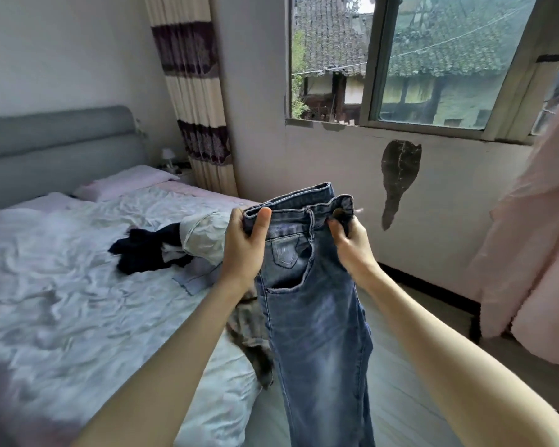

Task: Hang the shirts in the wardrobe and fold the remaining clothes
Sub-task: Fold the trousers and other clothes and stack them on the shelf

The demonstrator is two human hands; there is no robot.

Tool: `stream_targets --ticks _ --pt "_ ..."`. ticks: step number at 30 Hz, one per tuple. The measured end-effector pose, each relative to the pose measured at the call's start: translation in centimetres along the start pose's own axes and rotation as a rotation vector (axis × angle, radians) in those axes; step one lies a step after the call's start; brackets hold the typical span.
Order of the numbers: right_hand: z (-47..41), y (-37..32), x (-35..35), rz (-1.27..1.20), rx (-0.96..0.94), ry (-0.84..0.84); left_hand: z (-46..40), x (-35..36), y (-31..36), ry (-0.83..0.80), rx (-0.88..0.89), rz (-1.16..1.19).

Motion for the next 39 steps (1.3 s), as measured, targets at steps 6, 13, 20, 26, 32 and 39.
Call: stream_targets --ticks 6,13,20,26,32,39 --pt "-2.7 0.1 13.2 -0.002 -0.061 -0.286 -2.1 -9.7 -6.0 0.252 -0.11 -0.113" --pt "-6.6 3.7 31.9 0.039 -0.082 -0.555 -7.4 -21.2 -16.6 0.483 -0.225 -0.148" --pt "-11.0 14.3 53.9 0.097 0.102 -0.738 -14.6 -32.1 -34.3 0.664 -0.48 -0.194" --pt "-12.6 29.1 69.2 0.19 0.264 -0.781 -18.6 -37.3 -53.7 0.718 -0.729 -0.274" --pt "-11.0 44.1 76.2 0.4 0.38 -0.891 -15.9 -37.4 -70.3 0.621 -1.044 -0.33" --pt "-7.1 53.0 71.4 0.514 0.475 -0.867 -9.6 -31.3 -74.4 0.205 -1.09 -0.786"
Point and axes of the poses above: each hand's wrist, its own z-axis away from the middle knuckle, its own x-axis out of the palm, y = z × x, the point moved 7 cm from there along -z, towards the middle knuckle, and after that the axes turned 11 degrees about -z, right-handed, at the moved point
